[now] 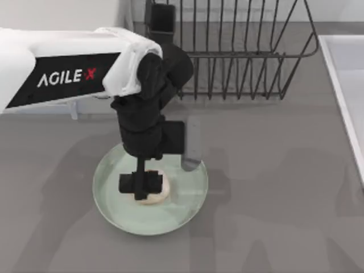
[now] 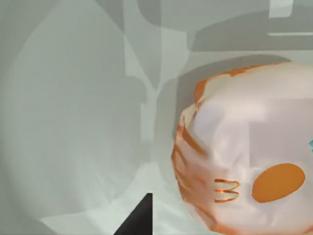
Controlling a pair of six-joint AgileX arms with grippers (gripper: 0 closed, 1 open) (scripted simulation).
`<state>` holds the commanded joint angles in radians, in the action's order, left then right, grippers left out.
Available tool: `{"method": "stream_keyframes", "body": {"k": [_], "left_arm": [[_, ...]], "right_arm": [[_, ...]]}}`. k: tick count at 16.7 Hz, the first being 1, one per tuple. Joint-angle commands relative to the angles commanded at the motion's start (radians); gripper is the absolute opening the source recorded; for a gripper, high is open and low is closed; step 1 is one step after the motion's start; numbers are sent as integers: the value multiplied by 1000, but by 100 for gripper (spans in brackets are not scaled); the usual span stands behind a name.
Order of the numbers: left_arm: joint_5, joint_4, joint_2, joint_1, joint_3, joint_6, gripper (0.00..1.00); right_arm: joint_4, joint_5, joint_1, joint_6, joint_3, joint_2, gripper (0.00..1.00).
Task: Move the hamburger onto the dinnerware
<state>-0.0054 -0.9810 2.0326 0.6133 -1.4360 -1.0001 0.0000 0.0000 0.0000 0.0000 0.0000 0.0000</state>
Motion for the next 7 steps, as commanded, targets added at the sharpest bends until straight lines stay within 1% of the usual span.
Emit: {"method": "stream_keyframes", "body": {"k": [1, 2, 7], "left_arm": [[0, 0, 0, 0, 0, 0, 98], [0, 0, 0, 0, 0, 0, 100], [0, 0, 0, 0, 0, 0, 100]], "right_arm": [[0, 0, 0, 0, 0, 0, 100], [0, 0, 0, 0, 0, 0, 100], [0, 0, 0, 0, 0, 0, 100]]}}
